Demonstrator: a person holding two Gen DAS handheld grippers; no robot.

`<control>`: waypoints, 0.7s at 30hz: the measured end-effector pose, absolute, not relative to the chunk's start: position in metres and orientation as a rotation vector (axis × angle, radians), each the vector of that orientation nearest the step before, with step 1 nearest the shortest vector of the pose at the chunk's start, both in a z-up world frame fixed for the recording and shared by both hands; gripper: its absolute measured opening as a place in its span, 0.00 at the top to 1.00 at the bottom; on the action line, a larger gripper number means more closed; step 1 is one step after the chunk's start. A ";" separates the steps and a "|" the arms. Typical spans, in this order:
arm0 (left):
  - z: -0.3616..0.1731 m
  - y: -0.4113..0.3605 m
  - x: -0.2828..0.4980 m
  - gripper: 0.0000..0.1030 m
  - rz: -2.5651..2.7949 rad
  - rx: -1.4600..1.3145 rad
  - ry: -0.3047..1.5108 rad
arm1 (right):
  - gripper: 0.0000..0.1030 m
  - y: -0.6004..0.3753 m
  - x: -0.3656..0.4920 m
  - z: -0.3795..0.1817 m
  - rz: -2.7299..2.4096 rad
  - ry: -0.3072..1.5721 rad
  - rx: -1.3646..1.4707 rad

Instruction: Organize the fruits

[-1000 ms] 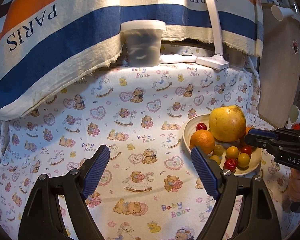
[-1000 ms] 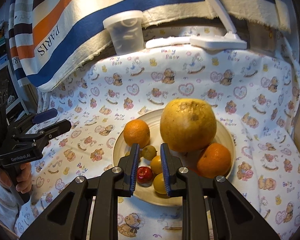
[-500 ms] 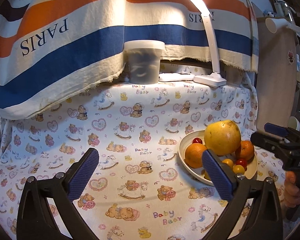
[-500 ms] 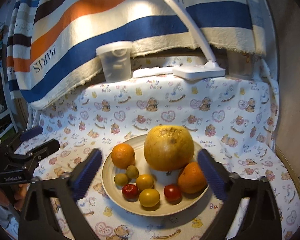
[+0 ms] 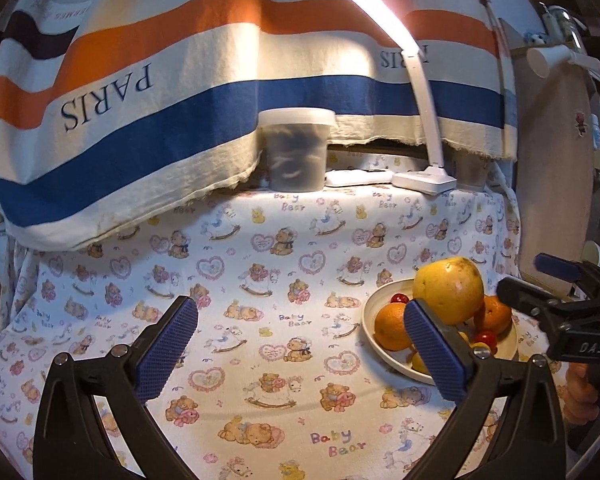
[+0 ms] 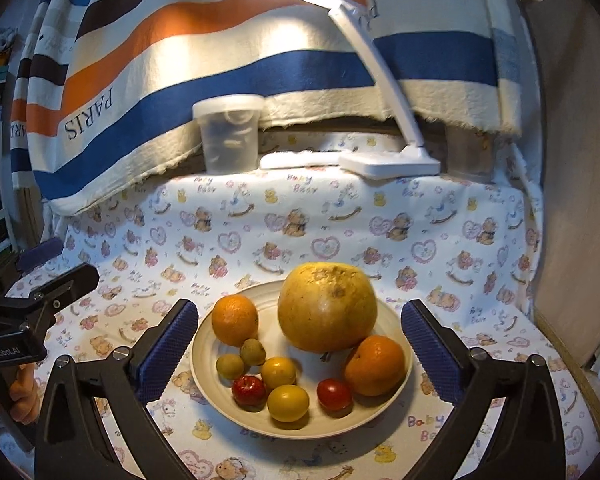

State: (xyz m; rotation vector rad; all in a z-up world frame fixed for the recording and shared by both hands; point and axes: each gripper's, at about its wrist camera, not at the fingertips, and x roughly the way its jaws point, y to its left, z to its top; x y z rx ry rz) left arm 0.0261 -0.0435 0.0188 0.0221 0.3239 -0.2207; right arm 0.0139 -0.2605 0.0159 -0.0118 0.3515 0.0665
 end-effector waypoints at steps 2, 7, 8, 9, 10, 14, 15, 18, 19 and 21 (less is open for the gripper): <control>0.018 -0.044 0.026 0.01 -0.217 0.023 0.322 | 0.01 -0.260 0.010 0.017 0.037 0.330 -0.018; 0.018 -0.046 0.024 0.01 -0.232 0.036 0.319 | 0.01 -0.255 0.003 0.019 0.034 0.295 -0.047; 0.018 -0.046 0.025 0.01 -0.231 0.034 0.322 | 0.01 -0.256 0.004 0.019 0.034 0.300 -0.043; 0.018 -0.045 0.025 0.01 -0.230 0.031 0.324 | 0.01 -0.256 0.004 0.019 0.026 0.303 -0.039; 0.018 -0.045 0.025 0.01 -0.229 0.031 0.323 | 0.01 -0.257 0.004 0.019 0.018 0.303 -0.035; 0.019 -0.048 0.024 0.01 -0.221 0.048 0.316 | 0.01 -0.254 0.004 0.019 0.026 0.301 -0.045; 0.018 -0.048 0.024 0.01 -0.221 0.052 0.317 | 0.01 -0.254 0.004 0.019 0.027 0.302 -0.046; 0.018 -0.048 0.025 0.01 -0.221 0.050 0.319 | 0.01 -0.254 0.005 0.019 0.031 0.306 -0.045; 0.018 -0.047 0.025 0.01 -0.220 0.048 0.319 | 0.01 -0.254 0.005 0.019 0.032 0.305 -0.045; 0.018 -0.047 0.026 0.01 -0.214 0.047 0.323 | 0.01 -0.254 0.004 0.019 0.030 0.304 -0.046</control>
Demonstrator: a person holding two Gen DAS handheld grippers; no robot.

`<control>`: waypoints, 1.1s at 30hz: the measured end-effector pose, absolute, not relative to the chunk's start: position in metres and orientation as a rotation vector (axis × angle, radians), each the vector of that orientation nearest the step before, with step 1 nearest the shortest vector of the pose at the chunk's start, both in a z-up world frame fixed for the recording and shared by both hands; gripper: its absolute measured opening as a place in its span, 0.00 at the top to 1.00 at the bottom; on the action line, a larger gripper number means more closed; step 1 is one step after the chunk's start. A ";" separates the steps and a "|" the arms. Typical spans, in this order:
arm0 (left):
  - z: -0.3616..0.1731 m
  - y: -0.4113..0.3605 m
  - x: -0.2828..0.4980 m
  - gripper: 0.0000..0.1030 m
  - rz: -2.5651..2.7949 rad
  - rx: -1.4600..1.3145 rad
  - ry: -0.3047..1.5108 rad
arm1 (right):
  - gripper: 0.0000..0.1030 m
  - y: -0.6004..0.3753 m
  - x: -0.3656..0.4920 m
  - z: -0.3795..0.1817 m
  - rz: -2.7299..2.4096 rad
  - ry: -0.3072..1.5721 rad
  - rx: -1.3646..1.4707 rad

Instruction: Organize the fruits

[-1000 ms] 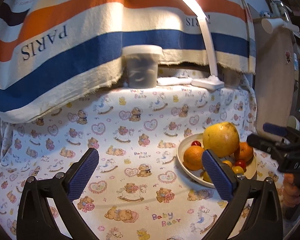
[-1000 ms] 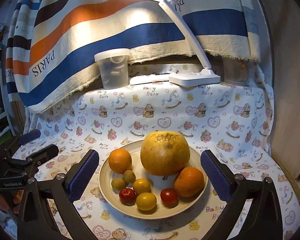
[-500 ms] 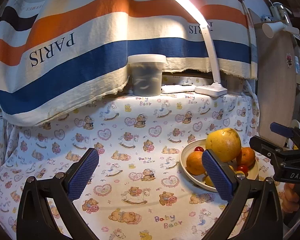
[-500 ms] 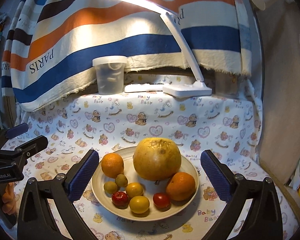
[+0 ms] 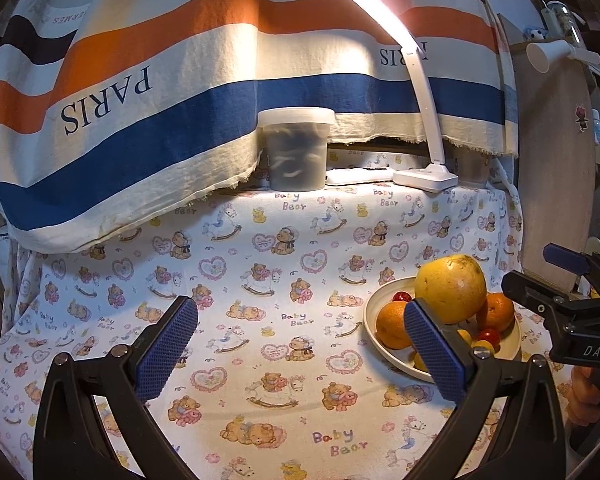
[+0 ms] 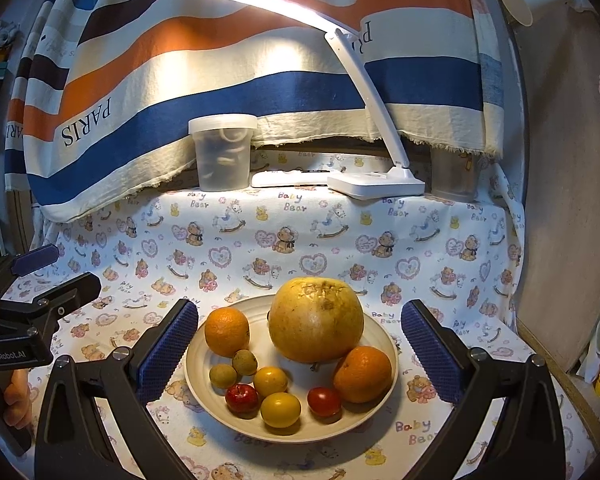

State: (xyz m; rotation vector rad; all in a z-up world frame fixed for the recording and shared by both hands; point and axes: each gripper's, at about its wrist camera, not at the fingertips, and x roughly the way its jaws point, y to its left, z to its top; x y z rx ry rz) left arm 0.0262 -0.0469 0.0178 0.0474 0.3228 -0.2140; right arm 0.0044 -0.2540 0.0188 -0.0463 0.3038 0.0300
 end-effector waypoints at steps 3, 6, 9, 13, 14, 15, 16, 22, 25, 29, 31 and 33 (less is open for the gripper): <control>0.018 -0.047 0.026 0.01 -0.213 0.049 0.321 | 0.01 -0.254 0.004 0.019 0.030 0.300 -0.049; 0.018 -0.047 0.026 0.00 -0.213 0.051 0.321 | 0.01 -0.254 0.004 0.019 0.027 0.300 -0.047; 0.018 -0.047 0.026 0.00 -0.213 0.049 0.321 | 0.01 -0.254 0.004 0.019 0.030 0.299 -0.048; 0.018 -0.046 0.026 0.00 -0.213 0.046 0.323 | 0.01 -0.254 0.004 0.019 0.035 0.303 -0.049; 0.018 -0.046 0.026 0.00 -0.214 0.047 0.324 | 0.01 -0.254 0.004 0.019 0.036 0.305 -0.050; 0.018 -0.046 0.027 0.00 -0.214 0.045 0.325 | 0.01 -0.254 0.004 0.018 0.038 0.306 -0.050; 0.017 -0.046 0.027 0.00 -0.213 0.045 0.326 | 0.01 -0.253 0.004 0.018 0.038 0.308 -0.050; 0.017 -0.045 0.027 0.00 -0.211 0.045 0.329 | 0.01 -0.253 0.006 0.018 0.040 0.314 -0.049; 0.017 -0.045 0.028 0.00 -0.210 0.044 0.331 | 0.01 -0.253 0.005 0.018 0.039 0.314 -0.050; 0.017 -0.045 0.028 0.00 -0.209 0.045 0.331 | 0.01 -0.253 0.005 0.018 0.038 0.314 -0.050; 0.017 -0.045 0.028 0.00 -0.209 0.045 0.331 | 0.01 -0.253 0.005 0.018 0.039 0.314 -0.050; 0.017 -0.045 0.028 0.00 -0.209 0.045 0.330 | 0.01 -0.253 0.005 0.018 0.039 0.315 -0.050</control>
